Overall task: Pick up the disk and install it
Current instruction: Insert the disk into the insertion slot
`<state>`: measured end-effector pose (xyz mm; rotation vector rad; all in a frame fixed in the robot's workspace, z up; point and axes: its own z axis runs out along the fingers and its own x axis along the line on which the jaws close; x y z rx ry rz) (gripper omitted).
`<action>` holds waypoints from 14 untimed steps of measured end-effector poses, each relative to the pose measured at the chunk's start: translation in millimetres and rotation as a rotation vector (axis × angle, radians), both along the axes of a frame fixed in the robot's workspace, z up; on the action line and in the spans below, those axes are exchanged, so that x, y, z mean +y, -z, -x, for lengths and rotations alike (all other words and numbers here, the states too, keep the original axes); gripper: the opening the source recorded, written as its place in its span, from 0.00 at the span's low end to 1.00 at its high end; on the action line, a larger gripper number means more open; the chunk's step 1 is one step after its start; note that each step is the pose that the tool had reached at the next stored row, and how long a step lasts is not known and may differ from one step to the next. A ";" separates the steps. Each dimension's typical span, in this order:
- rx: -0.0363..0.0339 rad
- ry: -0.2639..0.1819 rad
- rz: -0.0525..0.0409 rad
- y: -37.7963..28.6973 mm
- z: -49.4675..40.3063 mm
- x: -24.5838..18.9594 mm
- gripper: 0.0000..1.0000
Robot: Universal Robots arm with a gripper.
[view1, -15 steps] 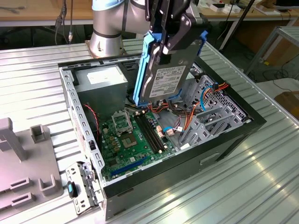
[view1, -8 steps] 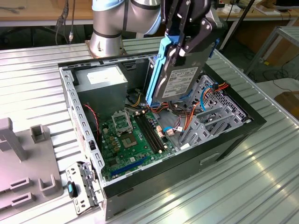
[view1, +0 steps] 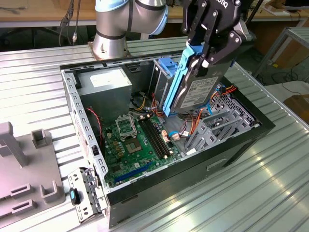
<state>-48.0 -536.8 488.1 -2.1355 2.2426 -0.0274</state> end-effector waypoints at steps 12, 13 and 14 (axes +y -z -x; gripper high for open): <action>0.0000 0.000 -0.0001 2.9 -30.3 -8.3 0.37; 0.0000 0.000 -0.0001 3.2 -31.0 -9.8 0.37; 0.0000 0.000 -0.0001 3.7 -34.6 -11.7 0.37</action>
